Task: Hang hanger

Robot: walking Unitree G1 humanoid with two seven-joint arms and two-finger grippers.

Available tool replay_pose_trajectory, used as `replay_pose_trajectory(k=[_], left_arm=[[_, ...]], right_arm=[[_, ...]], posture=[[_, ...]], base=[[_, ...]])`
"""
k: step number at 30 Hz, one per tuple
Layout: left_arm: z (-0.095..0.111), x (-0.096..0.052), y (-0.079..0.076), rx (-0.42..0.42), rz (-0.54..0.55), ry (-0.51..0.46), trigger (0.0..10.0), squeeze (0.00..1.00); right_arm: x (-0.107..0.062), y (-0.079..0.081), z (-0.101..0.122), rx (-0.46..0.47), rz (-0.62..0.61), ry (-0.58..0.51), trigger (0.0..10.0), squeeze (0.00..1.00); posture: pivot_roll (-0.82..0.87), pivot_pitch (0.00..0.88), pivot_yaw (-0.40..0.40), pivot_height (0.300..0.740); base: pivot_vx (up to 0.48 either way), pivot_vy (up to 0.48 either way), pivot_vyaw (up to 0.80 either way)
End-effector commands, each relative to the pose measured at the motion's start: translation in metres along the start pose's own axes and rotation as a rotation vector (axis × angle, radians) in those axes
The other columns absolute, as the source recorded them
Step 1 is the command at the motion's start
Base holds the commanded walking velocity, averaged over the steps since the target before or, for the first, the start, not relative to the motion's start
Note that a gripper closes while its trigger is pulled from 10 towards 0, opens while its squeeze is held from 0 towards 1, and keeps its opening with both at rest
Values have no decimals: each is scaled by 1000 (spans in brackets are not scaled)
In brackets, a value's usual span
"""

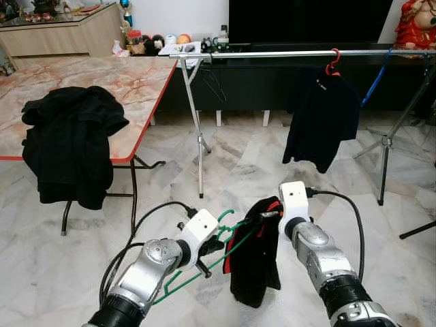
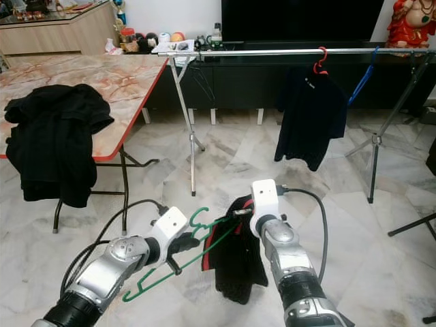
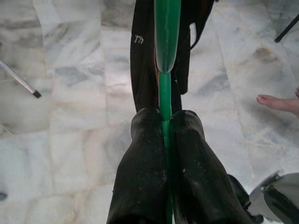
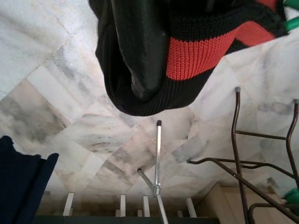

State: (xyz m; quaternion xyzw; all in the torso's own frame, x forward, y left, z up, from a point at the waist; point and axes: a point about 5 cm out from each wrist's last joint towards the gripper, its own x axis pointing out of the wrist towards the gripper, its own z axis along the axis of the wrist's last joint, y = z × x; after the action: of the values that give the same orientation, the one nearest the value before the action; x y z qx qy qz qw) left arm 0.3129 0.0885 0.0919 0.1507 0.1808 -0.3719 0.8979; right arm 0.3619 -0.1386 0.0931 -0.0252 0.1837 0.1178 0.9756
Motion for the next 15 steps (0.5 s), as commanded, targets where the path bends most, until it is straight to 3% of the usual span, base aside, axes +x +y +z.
replay_pose_trajectory(k=[1,7,15], left_arm=[[4,-1,6,4,31,-20,10000,0],[12,0,2,-9,11,-77,10000,0],[23,-4,-8,-41,-103,-180,10000,0]], right_arm=[[0,9,2,-12,47,-6,10000,0],[-1,23,-4,-115,153,14,10000,0],[0,12,-5,-105,67,19,10000,0]], posture=[[113,54,53,740],[111,57,53,740],[113,57,51,740]], base=[[0,0,0],[0,0,0],[0,0,0]])
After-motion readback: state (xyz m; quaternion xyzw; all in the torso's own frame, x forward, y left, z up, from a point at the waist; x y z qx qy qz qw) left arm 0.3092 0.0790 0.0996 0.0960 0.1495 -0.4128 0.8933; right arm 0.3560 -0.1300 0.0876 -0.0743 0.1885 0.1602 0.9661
